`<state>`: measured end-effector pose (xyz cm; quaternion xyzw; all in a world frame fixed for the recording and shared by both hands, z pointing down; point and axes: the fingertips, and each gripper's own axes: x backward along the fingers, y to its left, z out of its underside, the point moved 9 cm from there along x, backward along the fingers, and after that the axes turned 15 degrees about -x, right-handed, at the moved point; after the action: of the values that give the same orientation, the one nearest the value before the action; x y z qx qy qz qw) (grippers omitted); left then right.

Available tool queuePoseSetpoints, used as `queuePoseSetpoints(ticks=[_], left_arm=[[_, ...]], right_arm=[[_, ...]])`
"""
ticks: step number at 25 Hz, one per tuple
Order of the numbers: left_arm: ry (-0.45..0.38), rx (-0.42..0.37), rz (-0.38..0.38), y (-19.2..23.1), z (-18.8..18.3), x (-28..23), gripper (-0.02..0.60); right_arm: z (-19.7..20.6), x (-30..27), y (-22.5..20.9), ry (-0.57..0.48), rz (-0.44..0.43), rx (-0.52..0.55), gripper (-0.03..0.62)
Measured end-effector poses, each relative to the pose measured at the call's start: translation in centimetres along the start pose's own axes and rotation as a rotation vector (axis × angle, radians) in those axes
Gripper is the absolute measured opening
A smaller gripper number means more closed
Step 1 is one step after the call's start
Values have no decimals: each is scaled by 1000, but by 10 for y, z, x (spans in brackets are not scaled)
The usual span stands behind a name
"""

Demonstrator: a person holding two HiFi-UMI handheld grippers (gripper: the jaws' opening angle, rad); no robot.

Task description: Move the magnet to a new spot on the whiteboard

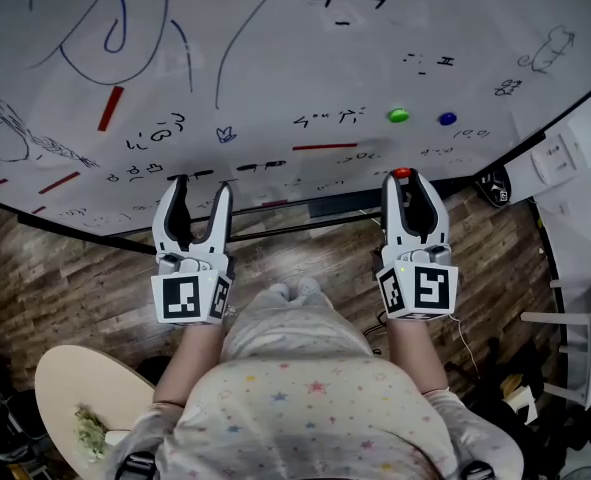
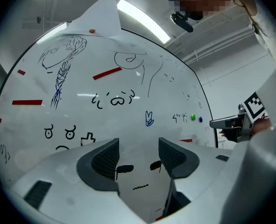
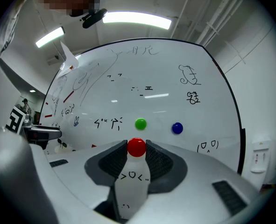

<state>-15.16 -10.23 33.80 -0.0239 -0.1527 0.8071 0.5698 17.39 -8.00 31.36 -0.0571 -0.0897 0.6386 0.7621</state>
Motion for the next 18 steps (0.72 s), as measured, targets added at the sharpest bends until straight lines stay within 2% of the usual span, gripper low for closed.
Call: queuePoseSetpoints(ticks=[18], left_arm=[[-2,-14,0,5,0,-10,247]], right_arm=[[-2,-6,-1,-8,-15,1,121]])
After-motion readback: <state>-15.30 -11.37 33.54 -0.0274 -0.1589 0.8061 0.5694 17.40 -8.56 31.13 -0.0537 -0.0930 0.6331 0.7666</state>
